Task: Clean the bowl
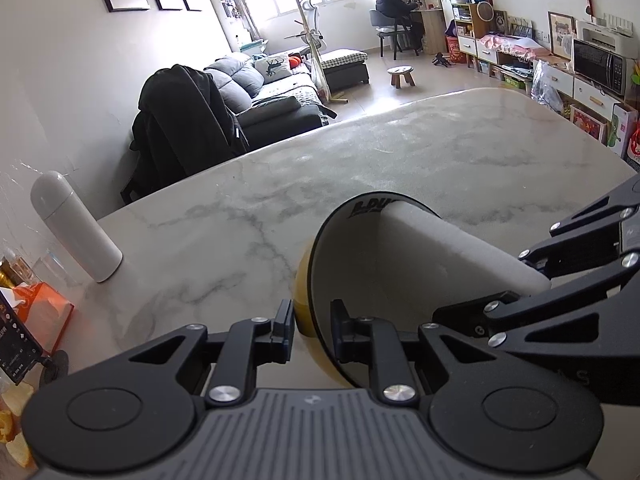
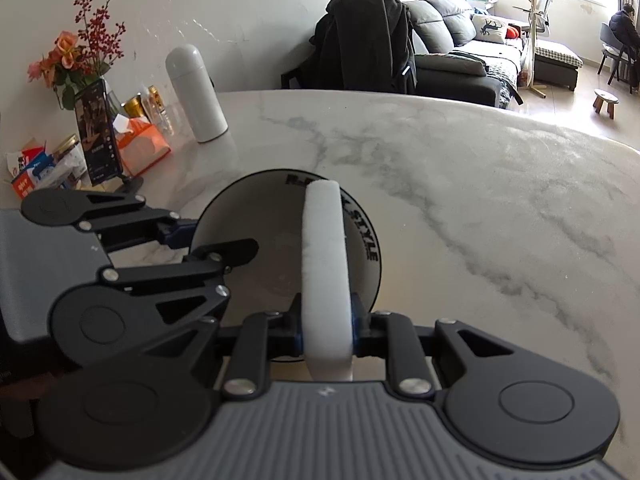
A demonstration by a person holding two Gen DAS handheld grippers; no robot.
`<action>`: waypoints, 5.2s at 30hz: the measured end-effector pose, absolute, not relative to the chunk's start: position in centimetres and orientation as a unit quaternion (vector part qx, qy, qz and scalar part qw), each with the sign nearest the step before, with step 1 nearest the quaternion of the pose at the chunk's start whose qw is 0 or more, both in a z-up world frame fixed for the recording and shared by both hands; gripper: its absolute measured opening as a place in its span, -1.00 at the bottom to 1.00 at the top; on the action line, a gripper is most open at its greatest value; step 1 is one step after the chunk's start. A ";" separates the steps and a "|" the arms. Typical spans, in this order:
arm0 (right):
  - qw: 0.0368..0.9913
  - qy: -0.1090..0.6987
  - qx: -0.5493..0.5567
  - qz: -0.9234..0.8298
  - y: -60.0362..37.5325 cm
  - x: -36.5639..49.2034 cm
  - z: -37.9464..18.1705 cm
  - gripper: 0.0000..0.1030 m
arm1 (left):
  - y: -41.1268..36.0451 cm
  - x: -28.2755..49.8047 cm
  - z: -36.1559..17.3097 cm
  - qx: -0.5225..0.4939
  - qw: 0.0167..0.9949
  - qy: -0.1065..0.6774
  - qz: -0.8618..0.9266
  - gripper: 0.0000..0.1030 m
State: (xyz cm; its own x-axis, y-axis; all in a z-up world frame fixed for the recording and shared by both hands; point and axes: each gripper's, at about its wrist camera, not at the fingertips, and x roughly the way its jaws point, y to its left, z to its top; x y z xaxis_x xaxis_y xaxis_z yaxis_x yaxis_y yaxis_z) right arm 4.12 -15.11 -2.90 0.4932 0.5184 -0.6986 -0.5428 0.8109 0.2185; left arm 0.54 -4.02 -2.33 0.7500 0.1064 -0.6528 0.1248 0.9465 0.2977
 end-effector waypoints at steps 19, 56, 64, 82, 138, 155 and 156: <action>0.876 0.379 -0.015 0.297 -15.5 3.8 -1.7 -0.57 | -4.0 0.4 -2.5 0.161 0.922 0.353 -0.005 -0.63; 0.862 0.401 0.004 0.310 -15.1 3.9 -3.1 -0.57 | -3.4 0.2 -1.9 0.159 0.921 0.355 -0.004 -0.64; 0.860 0.404 0.005 0.312 -15.0 3.7 -3.3 -0.56 | -3.0 0.3 -1.9 0.160 0.921 0.355 -0.005 -0.63; 0.862 0.403 0.015 0.306 -15.7 4.1 -3.2 -0.56 | -3.4 0.4 -2.4 0.160 0.921 0.356 -0.006 -0.64; 0.870 0.388 -0.016 0.303 -13.4 3.4 -3.1 -0.59 | -1.6 1.3 -2.0 0.163 0.915 0.367 -0.030 -0.81; 0.882 0.364 -0.027 0.299 -12.9 2.2 -2.4 -0.40 | -1.5 -0.3 -2.3 0.152 0.917 0.369 -0.028 -0.77; 0.883 0.362 -0.028 0.298 -12.9 2.2 -2.4 -0.40 | -1.5 -0.3 -2.3 0.151 0.917 0.369 -0.027 -0.77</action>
